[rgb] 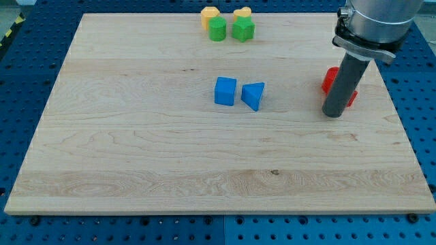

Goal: Push the blue cube along with the blue triangle closer to the bottom of the red star

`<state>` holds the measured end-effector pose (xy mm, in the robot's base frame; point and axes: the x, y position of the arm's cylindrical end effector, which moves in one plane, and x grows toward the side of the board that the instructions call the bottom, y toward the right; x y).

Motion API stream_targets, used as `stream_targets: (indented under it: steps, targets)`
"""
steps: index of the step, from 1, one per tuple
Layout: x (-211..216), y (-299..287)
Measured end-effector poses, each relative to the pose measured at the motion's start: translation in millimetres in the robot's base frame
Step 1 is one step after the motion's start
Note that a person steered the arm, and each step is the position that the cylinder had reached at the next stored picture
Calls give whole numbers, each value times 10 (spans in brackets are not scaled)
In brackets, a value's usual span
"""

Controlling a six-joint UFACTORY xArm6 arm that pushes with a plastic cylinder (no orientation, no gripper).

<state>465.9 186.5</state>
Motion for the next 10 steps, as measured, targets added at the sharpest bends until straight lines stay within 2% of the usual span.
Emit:
stream_targets:
  steps: [1,2,3,4,5,6,8,10]
  targets:
    - [268,-133]
    - [467,-779]
    - [386,-1731]
    - [-169,-2607]
    - [-561,-2753]
    - [-562,-2670]
    - [-562,-1684]
    - [-385,-1536]
